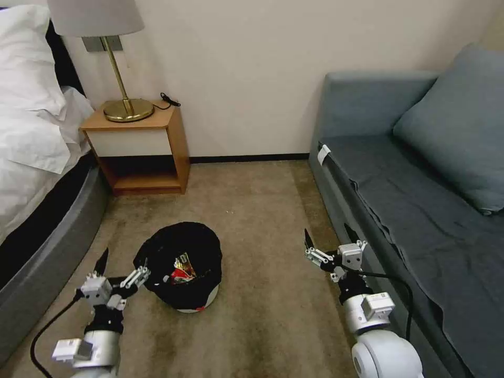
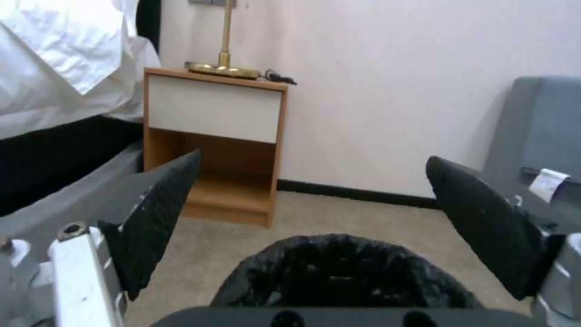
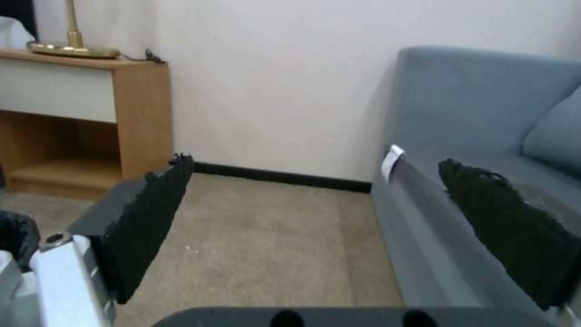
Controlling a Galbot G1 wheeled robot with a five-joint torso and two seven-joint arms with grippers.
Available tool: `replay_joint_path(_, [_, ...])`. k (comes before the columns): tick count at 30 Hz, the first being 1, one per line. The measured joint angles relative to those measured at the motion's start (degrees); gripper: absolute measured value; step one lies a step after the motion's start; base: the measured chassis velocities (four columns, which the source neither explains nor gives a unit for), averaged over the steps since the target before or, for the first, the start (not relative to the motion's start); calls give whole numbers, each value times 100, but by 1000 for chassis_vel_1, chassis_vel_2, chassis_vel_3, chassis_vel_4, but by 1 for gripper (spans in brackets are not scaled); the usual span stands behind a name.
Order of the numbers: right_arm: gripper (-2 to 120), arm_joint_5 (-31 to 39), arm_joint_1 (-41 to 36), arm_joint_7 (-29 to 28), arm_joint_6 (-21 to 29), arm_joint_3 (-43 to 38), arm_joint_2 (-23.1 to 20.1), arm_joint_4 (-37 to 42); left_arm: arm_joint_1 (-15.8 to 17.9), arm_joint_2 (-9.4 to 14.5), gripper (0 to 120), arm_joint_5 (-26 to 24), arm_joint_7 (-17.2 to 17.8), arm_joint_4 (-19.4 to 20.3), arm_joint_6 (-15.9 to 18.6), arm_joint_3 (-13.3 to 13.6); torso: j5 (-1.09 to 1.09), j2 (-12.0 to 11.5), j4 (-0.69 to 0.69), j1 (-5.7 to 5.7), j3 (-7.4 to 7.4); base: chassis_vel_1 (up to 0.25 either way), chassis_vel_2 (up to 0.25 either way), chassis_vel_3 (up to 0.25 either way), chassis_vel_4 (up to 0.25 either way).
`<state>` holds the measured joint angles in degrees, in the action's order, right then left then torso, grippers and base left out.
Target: Pick up the trash bin, then pick up the garbage on the floor and place it into the trash bin.
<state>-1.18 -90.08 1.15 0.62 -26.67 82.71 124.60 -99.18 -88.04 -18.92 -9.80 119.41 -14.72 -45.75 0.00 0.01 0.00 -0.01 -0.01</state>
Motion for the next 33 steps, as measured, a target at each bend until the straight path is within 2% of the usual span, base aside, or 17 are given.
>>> replay_joint_path(6, [100,-14,-107,25,-118,-23,24,75,-69,7,100,35,-9,208,59,86,0,0,-1,0,0,0,0,0,0])
replay_joint_path(33, [100,39,-130,149,-285,-48,66,74,-36,72,100,123,-44,249,107,216,0,-1,0,1,0,0,0,0,0])
